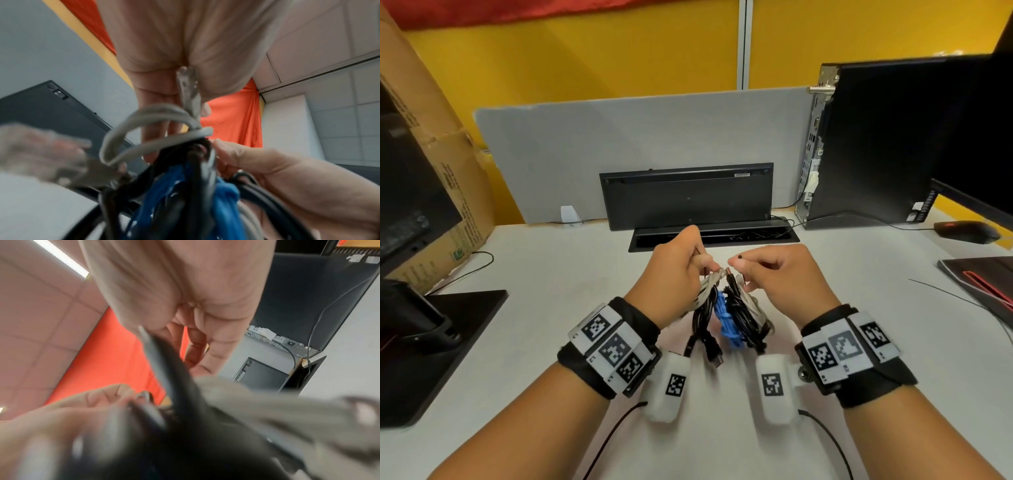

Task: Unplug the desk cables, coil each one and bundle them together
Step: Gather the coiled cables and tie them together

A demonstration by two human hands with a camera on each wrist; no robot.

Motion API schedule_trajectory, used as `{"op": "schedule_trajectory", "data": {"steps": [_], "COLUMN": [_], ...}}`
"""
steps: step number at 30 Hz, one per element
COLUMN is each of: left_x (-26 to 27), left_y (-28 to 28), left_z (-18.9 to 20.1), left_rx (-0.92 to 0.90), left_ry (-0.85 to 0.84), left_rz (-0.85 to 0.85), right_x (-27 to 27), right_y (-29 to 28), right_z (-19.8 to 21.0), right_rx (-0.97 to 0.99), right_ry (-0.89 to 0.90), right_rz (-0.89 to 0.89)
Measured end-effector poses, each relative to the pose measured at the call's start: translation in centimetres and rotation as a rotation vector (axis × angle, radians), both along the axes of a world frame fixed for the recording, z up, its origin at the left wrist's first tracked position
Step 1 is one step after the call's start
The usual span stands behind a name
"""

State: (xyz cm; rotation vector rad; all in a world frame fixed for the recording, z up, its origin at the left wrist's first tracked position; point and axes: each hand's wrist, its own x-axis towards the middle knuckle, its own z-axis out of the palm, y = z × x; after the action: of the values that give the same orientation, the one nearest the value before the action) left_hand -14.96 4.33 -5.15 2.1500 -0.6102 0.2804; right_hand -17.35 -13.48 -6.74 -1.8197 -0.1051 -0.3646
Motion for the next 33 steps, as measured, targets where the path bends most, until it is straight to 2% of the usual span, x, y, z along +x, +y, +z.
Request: {"op": "schedule_trajectory", "data": {"steps": [3,5,15,25,29,33], "left_x": [0.0,0.1,1.3,1.3,1.1,1.0], "left_y": [-0.4,-0.6,0.1,0.1,0.4,0.3], "left_z": [0.5,0.7,-1.3,-1.7,-1.2,-1.1], "left_rx": [0.024,0.015,-0.354,-0.578,-0.574,-0.510], "left_ry": [-0.063,-0.044,0.372,0.580,0.613,0.582], "left_rz": [0.010,-0.019,-0.144,-0.271,-0.325,-0.300], "right_x": [-0.1,0.0,0.3,0.7,0.5,0.6], "right_y": [0.3,0.4,0.0,0.2,0.1,-0.2], "right_z": [-0.2,-0.4,-1.8,-2.0,-2.1,-2.3], "right_rx": [-0.004,0.005,0.224,0.411,0.422,0.460], "right_ry": [-0.026,-0.037,0.027,0.004,-0.013,-0.028], "right_rz": [0.011,0.001,0.043,0.106,0.180,0.239]}}
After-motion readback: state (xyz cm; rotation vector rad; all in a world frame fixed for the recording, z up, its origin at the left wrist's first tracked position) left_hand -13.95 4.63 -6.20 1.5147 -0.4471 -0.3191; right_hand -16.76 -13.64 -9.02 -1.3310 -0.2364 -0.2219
